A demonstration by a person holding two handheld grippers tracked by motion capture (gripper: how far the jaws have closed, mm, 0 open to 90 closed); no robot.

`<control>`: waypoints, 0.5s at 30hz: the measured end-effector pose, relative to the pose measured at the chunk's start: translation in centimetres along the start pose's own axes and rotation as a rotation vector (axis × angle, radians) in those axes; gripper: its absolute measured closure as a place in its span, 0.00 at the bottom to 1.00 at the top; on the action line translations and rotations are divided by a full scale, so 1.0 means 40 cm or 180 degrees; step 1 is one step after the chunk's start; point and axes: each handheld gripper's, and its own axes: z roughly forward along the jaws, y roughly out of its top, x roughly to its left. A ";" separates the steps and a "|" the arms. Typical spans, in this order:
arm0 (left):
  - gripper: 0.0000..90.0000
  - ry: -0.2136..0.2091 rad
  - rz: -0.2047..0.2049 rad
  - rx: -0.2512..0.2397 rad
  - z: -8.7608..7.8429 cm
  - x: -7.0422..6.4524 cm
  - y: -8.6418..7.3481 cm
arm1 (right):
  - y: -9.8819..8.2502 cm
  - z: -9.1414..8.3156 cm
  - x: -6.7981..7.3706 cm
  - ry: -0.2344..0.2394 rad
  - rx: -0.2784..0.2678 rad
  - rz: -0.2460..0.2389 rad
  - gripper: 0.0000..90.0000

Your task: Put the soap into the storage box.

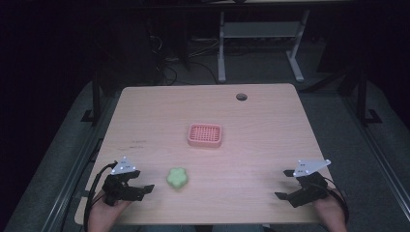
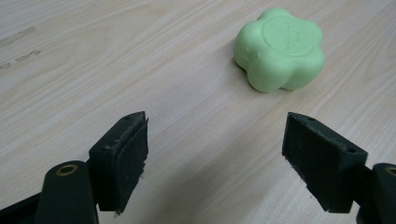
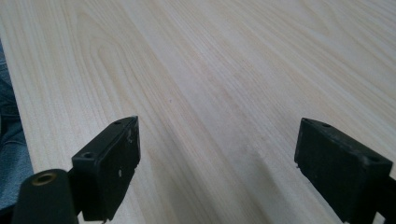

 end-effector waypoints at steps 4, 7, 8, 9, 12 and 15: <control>0.25 -0.0023 0.0035 0.0053 0.006 -0.007 0.003 | 0.001 0.002 -0.001 0.0006 -0.0004 -0.0013 0.15; 0.25 -0.0045 0.0069 0.0063 0.009 -0.015 0.008 | 0.002 0.001 0.001 0.0002 -0.0002 -0.0035 0.15; 0.24 -0.0064 0.0081 0.0061 0.010 -0.017 0.010 | 0.002 0.001 0.002 0.0006 -0.0002 -0.0036 0.15; 0.24 -0.0068 0.0085 0.0065 0.010 -0.021 0.012 | 0.002 0.001 0.002 0.0006 -0.0002 -0.0036 0.15; 0.22 -0.0122 0.0075 0.0027 0.009 -0.029 0.022 | 0.000 0.000 0.003 0.0001 0.0007 -0.0022 0.15; 0.22 -0.0126 0.0156 0.0008 0.006 -0.043 0.035 | 0.000 0.000 0.000 -0.0002 -0.0007 0.0011 0.15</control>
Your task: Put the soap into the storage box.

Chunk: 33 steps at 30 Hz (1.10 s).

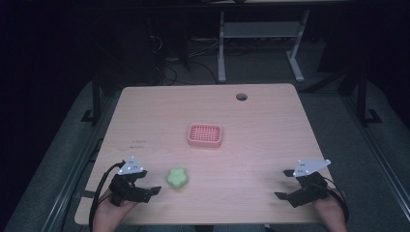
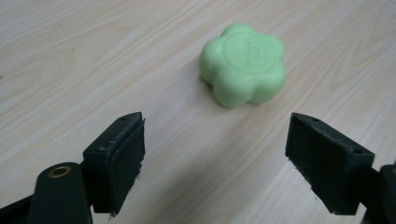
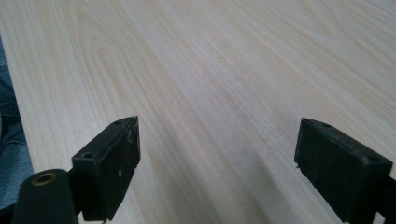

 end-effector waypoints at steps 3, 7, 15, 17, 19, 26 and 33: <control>0.22 -0.0002 0.0047 0.0043 0.003 -0.010 0.011 | -0.002 0.000 0.002 -0.0012 0.0005 0.0008 0.15; 0.21 -0.0063 0.0083 0.0074 0.002 -0.014 0.028 | -0.005 -0.002 0.000 -0.0031 0.0003 0.0027 0.15; 0.21 -0.0071 0.0215 0.0263 0.002 -0.027 0.071 | -0.008 -0.004 0.002 -0.0056 -0.0023 0.0053 0.15; 0.21 -0.0063 0.0242 0.0297 0.008 -0.030 0.082 | -0.007 -0.003 0.003 -0.0066 -0.0032 0.0035 0.15; 0.21 -0.0052 0.0293 0.0368 0.021 -0.041 0.100 | -0.007 -0.004 0.004 -0.0062 -0.0014 0.0038 0.15; 0.20 -0.0043 0.0357 0.0535 0.057 -0.056 0.131 | -0.009 -0.005 0.001 -0.0080 -0.0019 0.0027 0.15; 0.20 -0.0026 0.0387 0.0718 0.079 -0.058 0.159 | 0.001 0.001 0.002 -0.0045 -0.0020 -0.0018 0.15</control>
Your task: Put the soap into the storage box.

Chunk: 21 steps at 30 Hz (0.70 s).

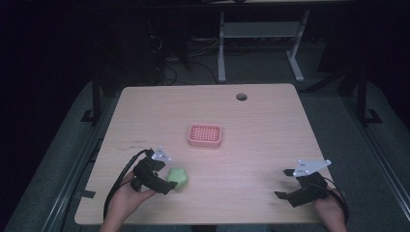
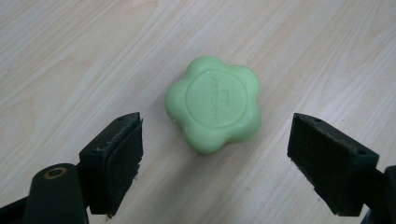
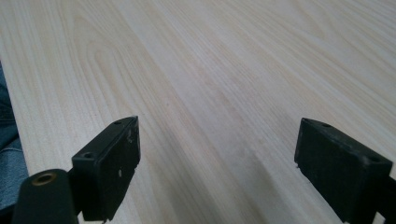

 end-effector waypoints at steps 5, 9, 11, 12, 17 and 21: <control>0.20 -0.0005 0.0003 0.0097 0.017 0.001 0.018 | 0.004 0.003 0.003 0.0021 0.0006 -0.0012 0.15; 0.20 -0.0006 -0.0017 0.0197 0.040 0.003 0.026 | 0.001 0.002 0.001 0.0013 0.0010 -0.0018 0.15; 0.20 -0.0008 -0.0013 0.0234 0.049 0.004 0.029 | 0.001 0.002 -0.001 0.0011 0.0008 -0.0001 0.15; 0.20 0.0007 -0.0016 0.0283 0.059 0.005 0.033 | 0.002 0.004 -0.001 0.0029 0.0008 0.0013 0.15; 0.20 0.0014 -0.0033 0.0342 0.072 0.006 0.041 | 0.002 0.005 0.001 0.0023 0.0017 -0.0012 0.15; 0.22 0.0034 -0.0010 0.0413 0.081 0.004 0.045 | 0.001 0.006 0.000 0.0034 0.0008 -0.0023 0.15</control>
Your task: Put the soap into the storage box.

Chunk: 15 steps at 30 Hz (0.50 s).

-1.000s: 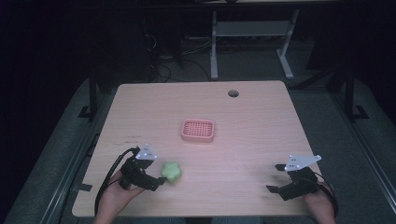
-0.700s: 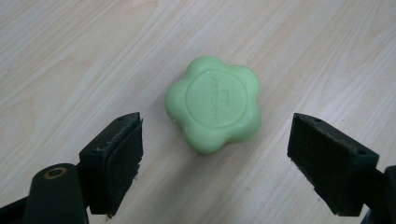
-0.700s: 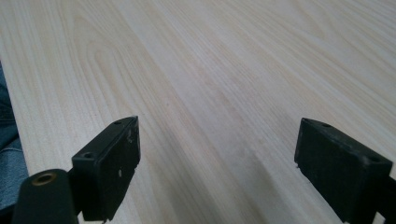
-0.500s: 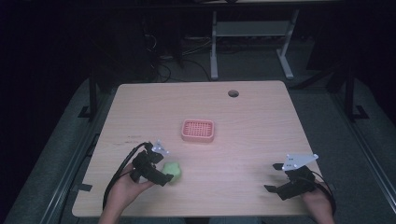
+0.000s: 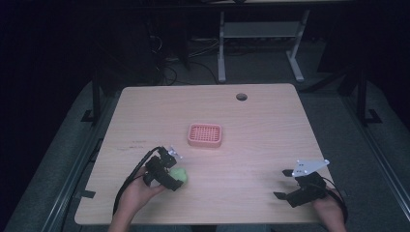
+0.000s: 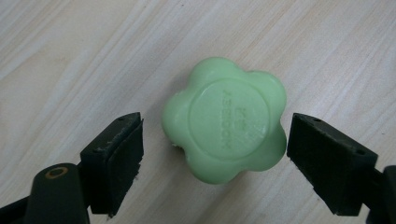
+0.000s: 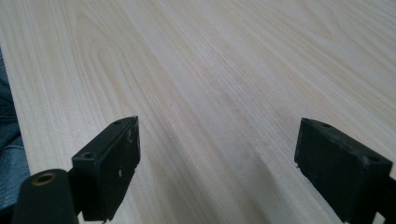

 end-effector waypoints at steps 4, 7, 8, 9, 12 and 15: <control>0.22 0.0009 0.0028 0.0062 0.012 -0.004 0.012 | 0.001 0.000 0.002 0.0010 0.0009 0.0017 0.15; 0.22 0.0017 0.0057 0.0103 0.017 -0.006 0.018 | 0.001 0.000 0.002 0.0011 0.0010 0.0009 0.15; 0.22 0.0022 0.0062 0.0119 0.020 -0.007 0.021 | 0.001 0.000 0.002 0.0011 0.0010 0.0009 0.15; 0.23 0.0027 0.0068 0.0141 0.023 -0.008 0.023 | 0.001 0.000 0.002 0.0008 0.0005 0.0012 0.15; 0.23 0.0018 0.0068 0.0168 0.031 -0.009 0.028 | 0.001 -0.001 0.001 0.0002 -0.0004 0.0016 0.15; 0.23 0.0011 0.0052 0.0211 0.038 -0.009 0.030 | 0.001 -0.001 0.002 0.0006 -0.0011 0.0023 0.15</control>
